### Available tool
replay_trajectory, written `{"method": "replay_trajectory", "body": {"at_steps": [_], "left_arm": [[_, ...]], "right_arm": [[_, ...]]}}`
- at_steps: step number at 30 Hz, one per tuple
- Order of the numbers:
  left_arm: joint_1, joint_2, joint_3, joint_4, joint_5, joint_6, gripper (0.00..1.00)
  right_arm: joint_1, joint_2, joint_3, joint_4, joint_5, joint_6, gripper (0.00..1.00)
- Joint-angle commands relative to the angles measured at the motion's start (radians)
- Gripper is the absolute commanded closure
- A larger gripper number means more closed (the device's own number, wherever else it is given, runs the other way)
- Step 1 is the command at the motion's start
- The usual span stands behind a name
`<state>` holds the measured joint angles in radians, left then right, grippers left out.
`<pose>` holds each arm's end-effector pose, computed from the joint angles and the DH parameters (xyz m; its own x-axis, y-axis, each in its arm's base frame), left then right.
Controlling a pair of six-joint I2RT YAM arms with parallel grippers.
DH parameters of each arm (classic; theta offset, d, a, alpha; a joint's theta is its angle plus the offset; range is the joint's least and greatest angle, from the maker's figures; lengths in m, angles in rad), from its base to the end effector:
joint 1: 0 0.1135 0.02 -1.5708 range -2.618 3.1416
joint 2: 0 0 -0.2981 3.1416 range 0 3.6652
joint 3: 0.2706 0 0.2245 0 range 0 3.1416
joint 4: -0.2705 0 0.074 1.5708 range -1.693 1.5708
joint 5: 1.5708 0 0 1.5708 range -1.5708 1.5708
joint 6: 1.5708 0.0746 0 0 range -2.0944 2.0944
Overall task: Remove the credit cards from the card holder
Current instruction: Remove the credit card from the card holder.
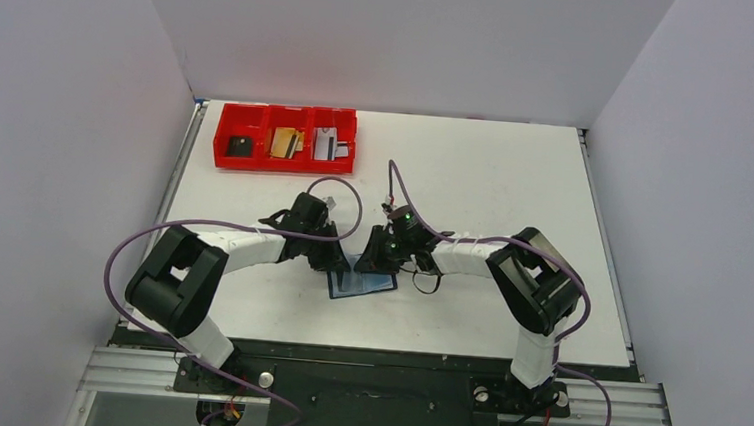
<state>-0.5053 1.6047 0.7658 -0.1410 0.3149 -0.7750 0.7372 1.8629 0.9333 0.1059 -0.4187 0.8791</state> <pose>0.2514 -0.1655 0.1703 -0.9468 -0.2365 -0.2181 -0.0717 0.8160 -0.5736 0.2609 0.2779 0.1572 -0.9770 0.0634 -0.2038 -0.1039 0.6928 0.7136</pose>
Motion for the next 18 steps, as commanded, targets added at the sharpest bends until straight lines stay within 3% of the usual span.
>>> {"method": "replay_trajectory", "body": {"at_steps": [1, 5, 18], "left_arm": [[-0.006, -0.025, 0.047, -0.048, -0.032, 0.011, 1.00], [-0.006, -0.038, 0.066, -0.085, -0.055, 0.024, 1.00], [-0.060, -0.021, 0.154, -0.100, -0.034, 0.020, 1.00]], "right_arm": [[-0.006, -0.013, 0.029, -0.127, 0.091, -0.046, 0.80], [-0.015, -0.082, 0.079, -0.187, 0.098, -0.059, 0.72], [-0.067, -0.249, 0.079, -0.300, 0.164, -0.086, 0.69]]}}
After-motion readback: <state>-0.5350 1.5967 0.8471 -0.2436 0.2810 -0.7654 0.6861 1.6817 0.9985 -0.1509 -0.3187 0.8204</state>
